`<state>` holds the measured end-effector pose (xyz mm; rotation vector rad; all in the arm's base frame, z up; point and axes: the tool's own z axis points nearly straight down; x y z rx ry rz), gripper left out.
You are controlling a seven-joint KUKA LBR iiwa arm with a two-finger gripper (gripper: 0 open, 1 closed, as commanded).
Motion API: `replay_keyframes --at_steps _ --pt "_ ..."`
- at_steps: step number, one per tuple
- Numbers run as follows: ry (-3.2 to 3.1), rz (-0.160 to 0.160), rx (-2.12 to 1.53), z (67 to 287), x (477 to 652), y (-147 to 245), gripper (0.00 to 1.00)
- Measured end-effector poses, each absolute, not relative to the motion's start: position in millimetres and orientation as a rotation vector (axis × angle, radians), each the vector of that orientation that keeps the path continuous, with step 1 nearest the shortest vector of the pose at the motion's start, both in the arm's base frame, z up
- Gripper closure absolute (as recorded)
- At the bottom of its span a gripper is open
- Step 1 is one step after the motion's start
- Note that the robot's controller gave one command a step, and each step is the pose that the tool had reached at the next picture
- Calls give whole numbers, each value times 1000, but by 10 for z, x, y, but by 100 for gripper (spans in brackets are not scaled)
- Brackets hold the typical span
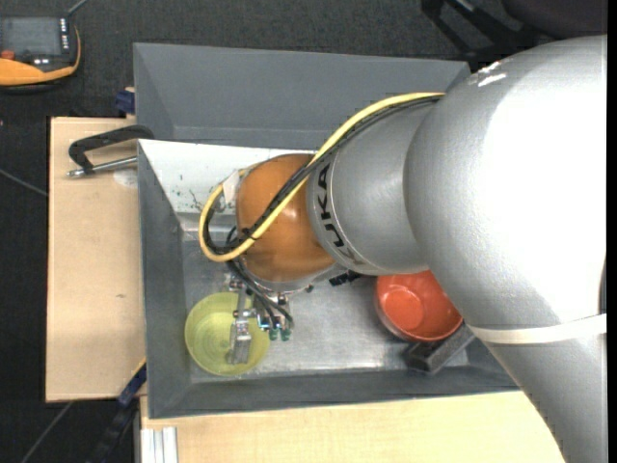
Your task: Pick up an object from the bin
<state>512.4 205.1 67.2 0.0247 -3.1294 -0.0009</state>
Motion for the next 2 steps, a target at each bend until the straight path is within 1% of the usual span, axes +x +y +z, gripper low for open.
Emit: replay_keyframes --at_steps 1,2 --pt "-3138 -5 22 712 5148 2049 100" --pt "-3150 -16 62 1698 5111 2282 100"
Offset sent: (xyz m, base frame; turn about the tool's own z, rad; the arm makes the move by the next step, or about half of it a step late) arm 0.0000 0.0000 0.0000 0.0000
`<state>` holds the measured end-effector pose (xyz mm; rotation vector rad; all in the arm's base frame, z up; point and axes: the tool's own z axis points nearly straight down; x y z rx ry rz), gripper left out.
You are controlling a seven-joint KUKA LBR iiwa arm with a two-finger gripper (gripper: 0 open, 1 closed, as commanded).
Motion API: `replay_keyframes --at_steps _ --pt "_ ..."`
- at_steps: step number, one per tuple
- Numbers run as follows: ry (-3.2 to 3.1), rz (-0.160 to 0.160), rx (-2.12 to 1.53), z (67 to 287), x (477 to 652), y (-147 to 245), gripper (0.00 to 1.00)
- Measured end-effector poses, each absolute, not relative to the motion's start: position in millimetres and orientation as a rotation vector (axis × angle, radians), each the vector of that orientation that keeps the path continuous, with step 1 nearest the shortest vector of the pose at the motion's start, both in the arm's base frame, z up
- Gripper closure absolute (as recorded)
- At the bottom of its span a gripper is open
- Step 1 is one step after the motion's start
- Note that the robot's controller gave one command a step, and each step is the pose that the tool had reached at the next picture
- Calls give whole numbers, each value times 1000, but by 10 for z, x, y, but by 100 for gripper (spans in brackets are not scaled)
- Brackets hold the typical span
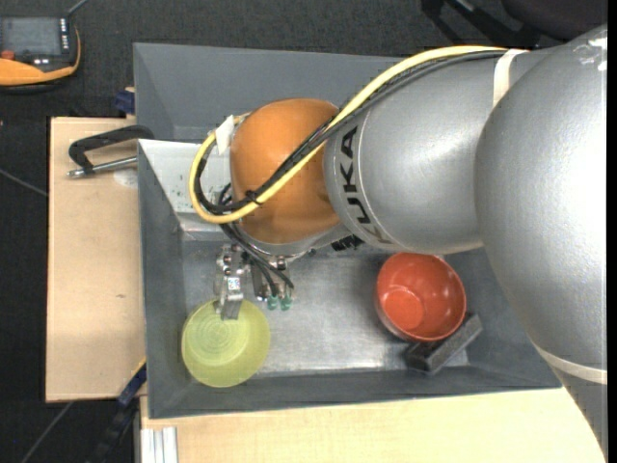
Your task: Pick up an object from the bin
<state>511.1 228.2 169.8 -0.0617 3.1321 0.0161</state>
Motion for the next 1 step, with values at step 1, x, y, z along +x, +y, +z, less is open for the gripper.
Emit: replay_keyframes --at_steps 1 --pt "3118 25 -100 2462 5002 2327 100"
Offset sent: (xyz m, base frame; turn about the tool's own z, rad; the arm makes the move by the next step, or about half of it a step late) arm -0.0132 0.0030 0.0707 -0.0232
